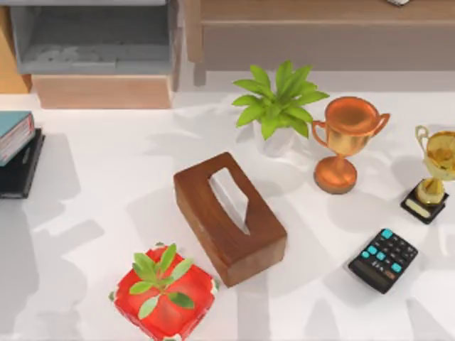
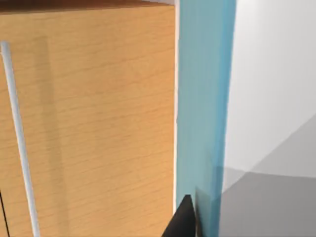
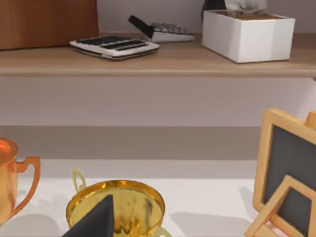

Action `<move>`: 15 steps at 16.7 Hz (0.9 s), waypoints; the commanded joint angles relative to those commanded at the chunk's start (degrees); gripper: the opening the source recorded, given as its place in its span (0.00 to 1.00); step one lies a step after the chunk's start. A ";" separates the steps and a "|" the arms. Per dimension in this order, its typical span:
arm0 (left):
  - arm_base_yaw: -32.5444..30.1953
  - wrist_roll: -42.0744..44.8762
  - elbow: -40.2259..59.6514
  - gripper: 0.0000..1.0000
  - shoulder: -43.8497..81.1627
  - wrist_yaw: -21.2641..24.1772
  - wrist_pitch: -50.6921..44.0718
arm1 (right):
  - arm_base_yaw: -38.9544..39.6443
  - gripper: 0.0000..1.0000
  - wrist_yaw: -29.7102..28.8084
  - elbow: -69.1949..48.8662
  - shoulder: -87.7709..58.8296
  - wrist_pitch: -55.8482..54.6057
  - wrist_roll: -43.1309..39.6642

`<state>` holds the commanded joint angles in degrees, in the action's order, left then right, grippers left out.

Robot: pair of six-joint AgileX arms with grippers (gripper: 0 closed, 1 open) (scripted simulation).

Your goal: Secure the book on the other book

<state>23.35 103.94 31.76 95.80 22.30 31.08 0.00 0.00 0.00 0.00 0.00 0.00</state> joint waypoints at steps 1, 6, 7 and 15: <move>0.00 0.00 0.00 0.30 0.00 0.00 0.00 | 0.00 1.00 0.00 0.00 0.00 0.00 0.00; 0.00 0.00 0.00 0.68 0.00 0.00 0.00 | 0.00 1.00 0.00 0.00 0.00 0.00 0.00; 0.00 0.00 0.00 0.75 0.00 0.00 0.00 | 0.00 1.00 0.00 0.00 0.00 0.00 0.00; 0.00 0.00 0.00 1.00 0.00 0.00 0.00 | 0.00 1.00 0.00 0.00 0.00 0.00 0.00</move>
<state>23.35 103.94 31.76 95.80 22.30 31.08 0.00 0.00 0.00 0.00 0.00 0.00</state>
